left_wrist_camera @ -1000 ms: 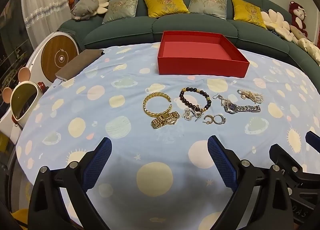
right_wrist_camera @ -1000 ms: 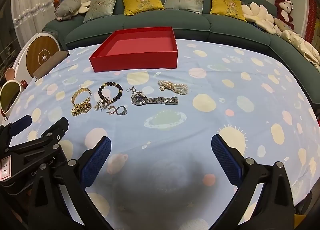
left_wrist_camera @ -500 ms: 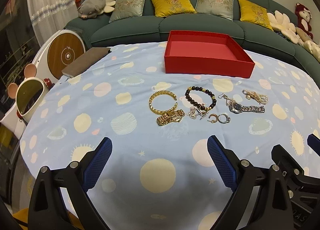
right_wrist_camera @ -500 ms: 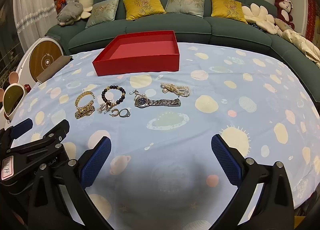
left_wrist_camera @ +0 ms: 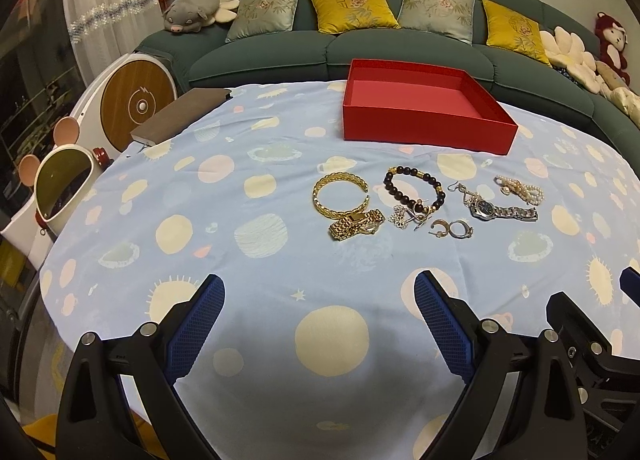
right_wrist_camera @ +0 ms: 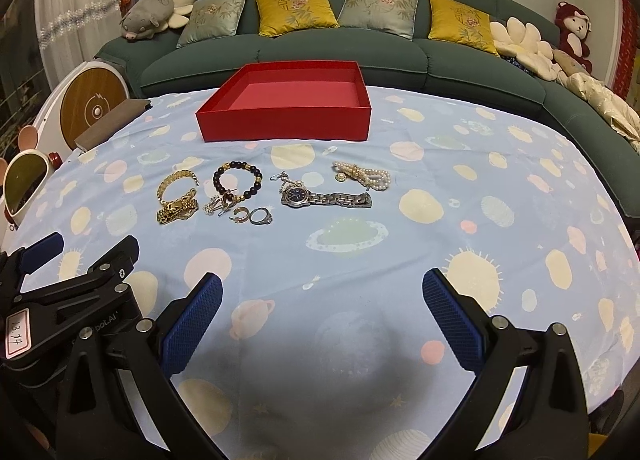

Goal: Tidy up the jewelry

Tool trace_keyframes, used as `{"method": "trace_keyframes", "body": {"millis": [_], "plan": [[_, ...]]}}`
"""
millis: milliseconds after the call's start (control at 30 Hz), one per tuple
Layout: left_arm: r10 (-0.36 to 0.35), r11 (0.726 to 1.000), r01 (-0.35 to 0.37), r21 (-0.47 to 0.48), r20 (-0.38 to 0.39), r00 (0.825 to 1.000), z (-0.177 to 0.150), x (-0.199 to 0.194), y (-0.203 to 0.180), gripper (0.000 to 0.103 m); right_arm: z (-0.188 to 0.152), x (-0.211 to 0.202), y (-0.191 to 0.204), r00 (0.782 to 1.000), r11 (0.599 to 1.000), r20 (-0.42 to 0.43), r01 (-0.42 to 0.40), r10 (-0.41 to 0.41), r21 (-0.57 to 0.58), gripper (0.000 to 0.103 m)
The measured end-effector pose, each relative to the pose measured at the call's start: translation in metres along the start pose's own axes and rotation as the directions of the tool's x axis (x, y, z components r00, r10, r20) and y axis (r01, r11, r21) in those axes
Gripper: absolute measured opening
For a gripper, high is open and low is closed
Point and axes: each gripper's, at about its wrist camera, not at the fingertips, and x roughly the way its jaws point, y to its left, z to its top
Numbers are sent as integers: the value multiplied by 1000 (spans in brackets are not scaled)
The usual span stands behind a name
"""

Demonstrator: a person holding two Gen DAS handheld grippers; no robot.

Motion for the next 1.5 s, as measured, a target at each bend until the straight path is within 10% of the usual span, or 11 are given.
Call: {"method": "trace_keyframes", "body": {"millis": [1500], "plan": [[12,1000,-11,9,-33,999,-5,14,-11,92,-2,11,-12,999,999,-26,-20,22,46,98]]}}
